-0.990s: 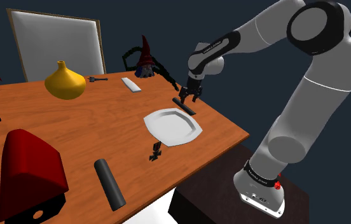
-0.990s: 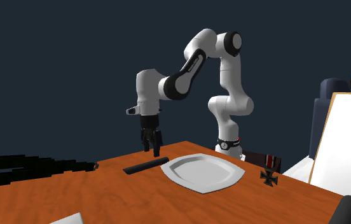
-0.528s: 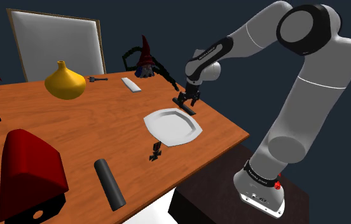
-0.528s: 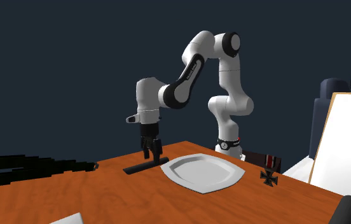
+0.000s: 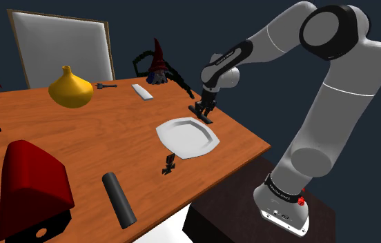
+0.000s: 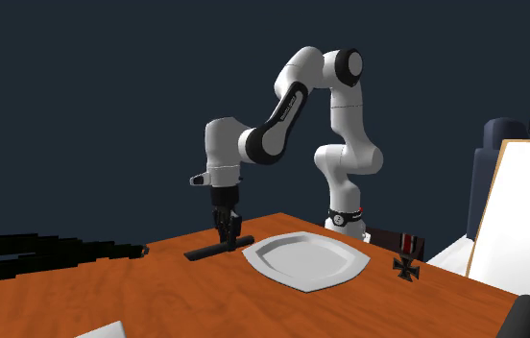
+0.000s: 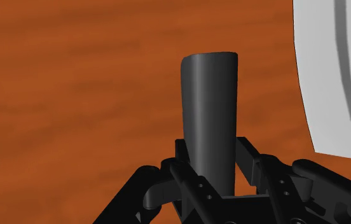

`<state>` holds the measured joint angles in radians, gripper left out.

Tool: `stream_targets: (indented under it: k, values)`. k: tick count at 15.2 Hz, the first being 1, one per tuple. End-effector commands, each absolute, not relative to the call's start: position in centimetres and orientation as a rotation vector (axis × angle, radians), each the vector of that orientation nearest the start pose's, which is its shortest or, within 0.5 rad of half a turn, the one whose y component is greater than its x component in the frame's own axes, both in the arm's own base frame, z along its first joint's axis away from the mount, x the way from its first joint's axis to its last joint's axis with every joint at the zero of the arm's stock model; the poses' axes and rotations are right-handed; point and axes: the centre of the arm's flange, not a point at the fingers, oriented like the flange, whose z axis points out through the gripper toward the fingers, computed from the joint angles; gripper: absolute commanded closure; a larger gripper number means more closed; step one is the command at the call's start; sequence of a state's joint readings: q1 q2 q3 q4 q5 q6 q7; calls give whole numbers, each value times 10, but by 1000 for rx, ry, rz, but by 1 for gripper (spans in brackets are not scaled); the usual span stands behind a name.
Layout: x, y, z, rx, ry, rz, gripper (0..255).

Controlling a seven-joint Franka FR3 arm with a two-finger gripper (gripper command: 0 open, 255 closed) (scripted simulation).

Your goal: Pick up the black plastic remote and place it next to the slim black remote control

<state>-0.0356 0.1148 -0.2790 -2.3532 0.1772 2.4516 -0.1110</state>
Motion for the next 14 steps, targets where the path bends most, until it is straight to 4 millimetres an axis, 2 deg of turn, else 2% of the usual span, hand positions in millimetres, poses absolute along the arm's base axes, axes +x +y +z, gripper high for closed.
stream_targets:
  k: [1, 8, 14]
  values:
    - [484, -154, 281, -3017, 507, -5, 255]
    - [484, -154, 281, -3017, 507, -5, 255]
    - [484, -154, 312, -3017, 507, -5, 255]
